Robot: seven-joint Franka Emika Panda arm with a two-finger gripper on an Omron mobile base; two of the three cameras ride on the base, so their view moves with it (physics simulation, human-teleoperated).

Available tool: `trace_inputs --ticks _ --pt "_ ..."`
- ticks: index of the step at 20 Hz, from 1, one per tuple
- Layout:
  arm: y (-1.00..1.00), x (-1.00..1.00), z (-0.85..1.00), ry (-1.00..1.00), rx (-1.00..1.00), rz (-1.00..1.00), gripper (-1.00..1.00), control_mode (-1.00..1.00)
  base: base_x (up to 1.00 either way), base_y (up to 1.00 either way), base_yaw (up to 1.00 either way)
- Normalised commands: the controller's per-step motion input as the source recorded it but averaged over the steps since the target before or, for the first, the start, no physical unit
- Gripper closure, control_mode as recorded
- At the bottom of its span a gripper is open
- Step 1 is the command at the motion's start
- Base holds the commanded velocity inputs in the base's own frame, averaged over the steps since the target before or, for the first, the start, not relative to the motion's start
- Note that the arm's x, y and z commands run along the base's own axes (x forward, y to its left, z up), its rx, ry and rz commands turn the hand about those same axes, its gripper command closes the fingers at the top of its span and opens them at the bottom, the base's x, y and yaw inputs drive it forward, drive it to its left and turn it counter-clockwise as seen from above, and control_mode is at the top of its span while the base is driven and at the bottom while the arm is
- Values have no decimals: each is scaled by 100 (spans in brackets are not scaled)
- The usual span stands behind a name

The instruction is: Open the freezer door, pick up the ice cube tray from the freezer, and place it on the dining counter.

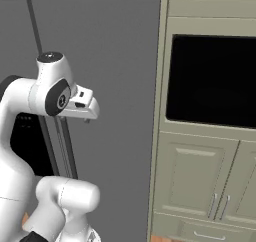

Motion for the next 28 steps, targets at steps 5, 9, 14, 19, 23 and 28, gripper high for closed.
trace_inputs --ticks 5,9,14,19,23,28 --pt "0 0 0 0 0 0 -100 100 -14 -43 -1" --pt "0 0 0 0 0 0 -100 100 0 -34 0" --pt "0 0 0 0 0 0 -100 100 15 -11 0" --pt "0 0 0 0 0 0 -100 100 30 -8 0" --pt "0 0 0 0 0 0 -100 100 16 -8 0" --pt "26 -34 0 -5 -2 0 -100 -100 0 0 0"
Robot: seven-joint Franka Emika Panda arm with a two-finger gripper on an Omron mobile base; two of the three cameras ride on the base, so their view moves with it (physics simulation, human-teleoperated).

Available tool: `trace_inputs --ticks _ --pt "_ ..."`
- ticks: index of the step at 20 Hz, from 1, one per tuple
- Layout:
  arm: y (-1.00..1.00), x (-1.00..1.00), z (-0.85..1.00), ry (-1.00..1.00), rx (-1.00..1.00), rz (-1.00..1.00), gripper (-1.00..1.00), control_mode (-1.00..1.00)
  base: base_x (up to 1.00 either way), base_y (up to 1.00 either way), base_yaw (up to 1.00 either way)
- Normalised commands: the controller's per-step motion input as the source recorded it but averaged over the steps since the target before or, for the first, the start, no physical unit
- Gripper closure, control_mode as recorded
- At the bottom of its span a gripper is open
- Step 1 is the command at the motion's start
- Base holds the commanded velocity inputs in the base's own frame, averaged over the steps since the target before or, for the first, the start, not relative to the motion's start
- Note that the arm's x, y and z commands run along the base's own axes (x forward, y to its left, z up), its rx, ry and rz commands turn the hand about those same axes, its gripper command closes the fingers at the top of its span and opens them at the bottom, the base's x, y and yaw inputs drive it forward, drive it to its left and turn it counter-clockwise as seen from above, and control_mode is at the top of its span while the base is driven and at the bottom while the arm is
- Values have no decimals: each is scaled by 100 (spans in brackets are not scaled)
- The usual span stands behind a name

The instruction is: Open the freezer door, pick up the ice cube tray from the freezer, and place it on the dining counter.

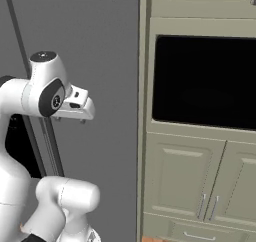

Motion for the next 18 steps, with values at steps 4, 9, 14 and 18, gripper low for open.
trace_inputs --ticks 4,9,14,18 --pt "96 -41 0 -14 -7 0 -100 -100 0 0 0" --pt "100 0 -4 -8 -5 0 -100 -100 0 0 0" --pt "92 9 -5 -6 0 0 -100 -100 0 0 0" --pt "76 18 -19 -4 1 0 -100 -100 0 0 0"
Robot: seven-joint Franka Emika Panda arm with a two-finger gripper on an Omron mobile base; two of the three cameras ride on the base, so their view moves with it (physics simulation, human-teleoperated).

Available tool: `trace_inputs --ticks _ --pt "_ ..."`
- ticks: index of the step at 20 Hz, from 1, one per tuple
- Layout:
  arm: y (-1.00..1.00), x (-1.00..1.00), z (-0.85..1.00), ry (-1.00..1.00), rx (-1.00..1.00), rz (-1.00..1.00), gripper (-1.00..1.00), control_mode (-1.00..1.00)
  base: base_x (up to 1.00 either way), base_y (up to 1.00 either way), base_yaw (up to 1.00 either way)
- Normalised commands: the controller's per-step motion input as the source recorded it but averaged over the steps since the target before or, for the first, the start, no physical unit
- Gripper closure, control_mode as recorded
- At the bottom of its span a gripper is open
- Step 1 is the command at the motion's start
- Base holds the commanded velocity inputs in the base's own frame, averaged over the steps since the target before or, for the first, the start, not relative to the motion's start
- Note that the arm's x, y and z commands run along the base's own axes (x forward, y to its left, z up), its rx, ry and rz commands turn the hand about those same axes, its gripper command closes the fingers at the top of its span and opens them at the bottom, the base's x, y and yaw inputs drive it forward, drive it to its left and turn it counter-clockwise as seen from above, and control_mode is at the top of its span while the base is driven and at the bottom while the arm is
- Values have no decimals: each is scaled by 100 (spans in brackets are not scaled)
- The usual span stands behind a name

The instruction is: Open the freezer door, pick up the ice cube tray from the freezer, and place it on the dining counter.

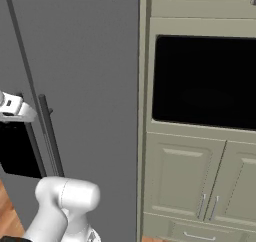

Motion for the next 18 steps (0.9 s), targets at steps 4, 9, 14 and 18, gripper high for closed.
trace_inputs --ticks 4,9,14,18 --pt "59 9 -10 0 3 0 -100 -100 0 0 0" --pt "23 29 -11 -3 1 0 -100 -100 0 0 0" --pt "0 42 -22 -11 2 4 -100 -100 0 0 0" --pt "5 29 -28 -6 1 4 -100 -100 0 0 0"
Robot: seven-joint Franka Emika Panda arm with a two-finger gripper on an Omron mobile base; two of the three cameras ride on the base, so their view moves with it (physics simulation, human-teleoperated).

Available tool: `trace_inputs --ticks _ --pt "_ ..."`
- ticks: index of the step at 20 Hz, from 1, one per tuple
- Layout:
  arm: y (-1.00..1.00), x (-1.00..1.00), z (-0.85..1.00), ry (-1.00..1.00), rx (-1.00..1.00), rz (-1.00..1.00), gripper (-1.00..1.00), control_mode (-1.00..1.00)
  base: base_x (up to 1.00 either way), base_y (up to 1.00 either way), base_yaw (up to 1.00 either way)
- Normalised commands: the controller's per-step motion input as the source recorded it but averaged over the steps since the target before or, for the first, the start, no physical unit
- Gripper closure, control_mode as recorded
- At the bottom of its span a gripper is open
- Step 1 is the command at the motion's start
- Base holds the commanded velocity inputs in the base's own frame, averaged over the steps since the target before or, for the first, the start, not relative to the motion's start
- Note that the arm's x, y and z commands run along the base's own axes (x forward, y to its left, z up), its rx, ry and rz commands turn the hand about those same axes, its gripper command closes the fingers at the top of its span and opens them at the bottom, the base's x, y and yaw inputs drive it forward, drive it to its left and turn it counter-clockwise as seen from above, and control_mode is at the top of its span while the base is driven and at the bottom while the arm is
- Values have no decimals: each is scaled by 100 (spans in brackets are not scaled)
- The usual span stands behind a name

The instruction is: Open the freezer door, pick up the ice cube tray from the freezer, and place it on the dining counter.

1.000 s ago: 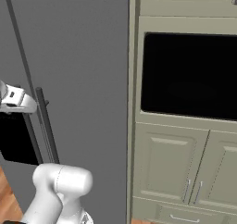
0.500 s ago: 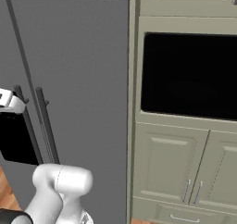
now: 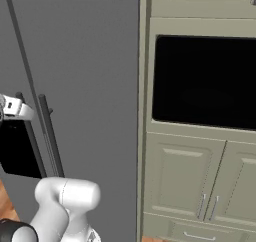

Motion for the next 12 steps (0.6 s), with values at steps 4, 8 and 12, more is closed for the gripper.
trace_inputs --ticks 4,8,12 --pt "5 25 -17 -4 0 2 -100 -100 0 0 0" --pt "2 28 -5 -1 2 0 -100 -100 0 0 0" --pt "10 23 -10 -4 0 0 -100 -100 0 0 0"
